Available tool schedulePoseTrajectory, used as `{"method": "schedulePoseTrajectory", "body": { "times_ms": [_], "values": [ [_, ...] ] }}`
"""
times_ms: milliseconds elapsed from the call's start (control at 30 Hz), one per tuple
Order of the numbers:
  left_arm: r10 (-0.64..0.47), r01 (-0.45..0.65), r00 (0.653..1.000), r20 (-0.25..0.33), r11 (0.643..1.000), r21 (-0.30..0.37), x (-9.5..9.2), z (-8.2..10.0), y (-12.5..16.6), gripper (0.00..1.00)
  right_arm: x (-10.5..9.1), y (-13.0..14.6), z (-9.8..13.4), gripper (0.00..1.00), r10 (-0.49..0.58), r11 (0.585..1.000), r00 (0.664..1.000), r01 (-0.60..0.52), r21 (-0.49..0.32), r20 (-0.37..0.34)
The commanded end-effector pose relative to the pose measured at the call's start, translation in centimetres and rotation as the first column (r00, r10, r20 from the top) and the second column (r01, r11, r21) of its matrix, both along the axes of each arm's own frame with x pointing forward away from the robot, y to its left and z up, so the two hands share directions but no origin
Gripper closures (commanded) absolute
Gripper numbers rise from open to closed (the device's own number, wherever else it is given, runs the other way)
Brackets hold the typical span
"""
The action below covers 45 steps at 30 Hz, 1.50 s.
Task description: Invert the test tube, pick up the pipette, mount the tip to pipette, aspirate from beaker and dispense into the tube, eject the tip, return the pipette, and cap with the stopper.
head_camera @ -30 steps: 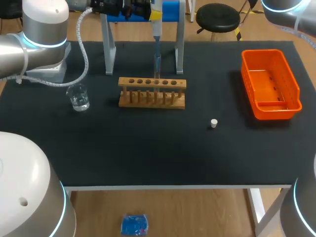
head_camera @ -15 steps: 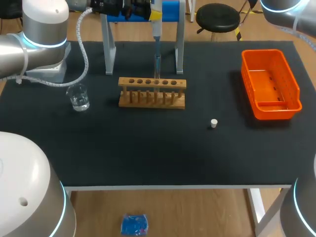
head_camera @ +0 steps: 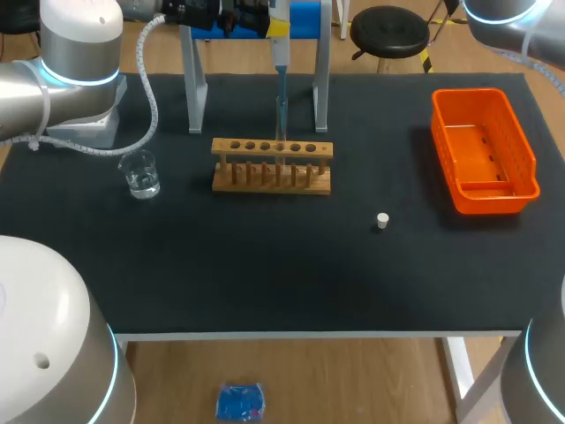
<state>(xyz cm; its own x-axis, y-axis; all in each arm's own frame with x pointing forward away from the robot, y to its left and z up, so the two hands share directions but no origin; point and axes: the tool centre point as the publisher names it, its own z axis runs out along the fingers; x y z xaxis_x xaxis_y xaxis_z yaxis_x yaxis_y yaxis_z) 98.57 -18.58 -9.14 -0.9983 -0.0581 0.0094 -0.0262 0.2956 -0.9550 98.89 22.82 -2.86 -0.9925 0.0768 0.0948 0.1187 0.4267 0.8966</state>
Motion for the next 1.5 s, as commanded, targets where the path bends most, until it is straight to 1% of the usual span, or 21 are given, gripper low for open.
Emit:
{"method": "schedulePoseTrajectory", "body": {
  "times_ms": [33,700,1200,1233,1267,1300,1333,1500],
  "values": [
    [0.003,-0.003,1.000,0.002,1.000,-0.003,-0.1,0.4,-0.1,1.00,0.3,0.1,-0.6,1.00,0.003,1.000,1.000,-0.003,-0.004,-0.005],
    [0.003,-0.003,1.000,0.002,1.000,-0.003,-0.1,0.4,-0.1,1.00,0.3,0.0,-0.8,1.00,-0.001,1.000,1.000,0.001,0.000,-0.002],
    [0.003,-0.003,1.000,0.002,1.000,-0.003,-0.1,0.4,-0.1,1.00,-0.5,-0.4,1.7,1.00,0.000,1.000,0.999,-0.001,0.021,0.053],
    [0.003,-0.003,1.000,0.002,1.000,-0.003,-0.1,0.4,-0.1,1.00,-0.6,-0.5,1.9,0.92,-0.005,1.000,0.998,0.004,0.024,0.057],
    [0.003,-0.003,1.000,0.002,1.000,-0.003,-0.1,0.4,-0.1,1.00,-0.6,-0.7,2.1,0.64,-0.010,1.000,0.998,0.008,0.024,0.062],
    [0.003,-0.003,1.000,0.002,1.000,-0.003,-0.1,0.4,-0.1,1.00,-0.7,-1.0,2.3,0.30,-0.020,0.999,0.998,0.018,0.030,0.066],
    [0.003,-0.003,1.000,0.002,1.000,-0.003,-0.1,0.4,-0.1,1.00,-0.7,-1.3,2.5,0.00,-0.025,0.999,0.997,0.022,0.033,0.068],
    [0.003,-0.003,1.000,0.002,1.000,-0.003,-0.1,0.4,-0.1,1.00,-1.0,-3.5,2.9,0.00,-0.044,0.998,0.995,0.039,0.053,0.093]
  ]
}}
